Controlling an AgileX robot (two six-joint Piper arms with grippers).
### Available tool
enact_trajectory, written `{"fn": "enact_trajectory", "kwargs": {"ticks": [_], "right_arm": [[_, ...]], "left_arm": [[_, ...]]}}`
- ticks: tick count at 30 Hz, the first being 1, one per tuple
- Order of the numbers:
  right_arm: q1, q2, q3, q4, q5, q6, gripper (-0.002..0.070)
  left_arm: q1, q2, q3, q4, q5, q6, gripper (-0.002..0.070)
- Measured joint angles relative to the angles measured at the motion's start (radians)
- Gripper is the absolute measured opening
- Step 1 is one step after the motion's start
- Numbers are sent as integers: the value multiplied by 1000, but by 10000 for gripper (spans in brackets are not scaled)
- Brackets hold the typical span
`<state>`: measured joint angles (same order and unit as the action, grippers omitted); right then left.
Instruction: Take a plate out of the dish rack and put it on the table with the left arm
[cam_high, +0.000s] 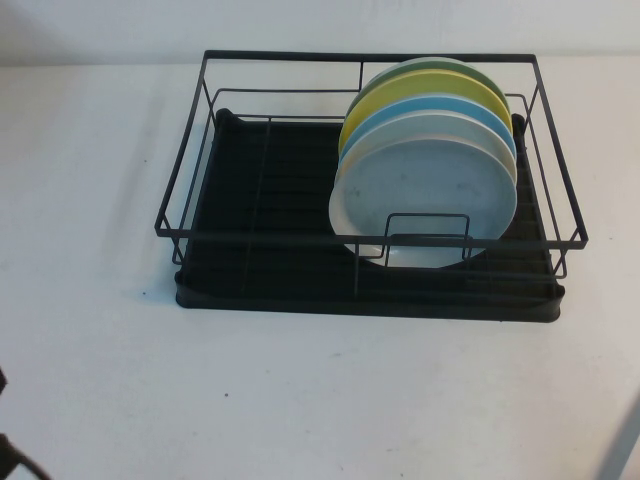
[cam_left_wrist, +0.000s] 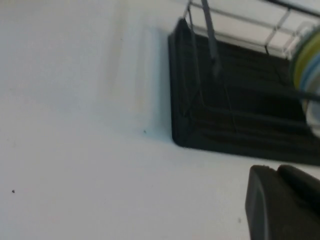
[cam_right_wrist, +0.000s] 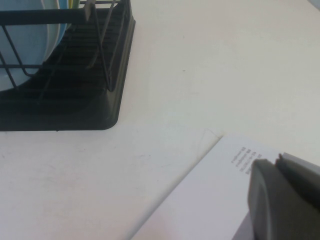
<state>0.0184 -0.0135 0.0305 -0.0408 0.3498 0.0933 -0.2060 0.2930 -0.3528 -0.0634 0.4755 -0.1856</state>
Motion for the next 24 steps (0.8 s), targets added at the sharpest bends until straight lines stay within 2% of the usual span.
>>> {"fn": "enact_trajectory", "kwargs": {"ticks": [5,9,12,17,24], "right_arm": [[0,0,0,0,0,0,-18],[0,0,0,0,0,0,-18],[0,0,0,0,0,0,-18],[0,0,0,0,0,0,-18],[0,0,0,0,0,0,-18]], "left_arm": [[-59,313,-307,-111,344,429,-4],[-77,560,-537,-270,573,712,-4],[-79,720,-663,-395,681,931,-4],[-79,906,-818,-561,710,1217,-4],[-79,1083,-959,-717,541,1292,-4]]}}
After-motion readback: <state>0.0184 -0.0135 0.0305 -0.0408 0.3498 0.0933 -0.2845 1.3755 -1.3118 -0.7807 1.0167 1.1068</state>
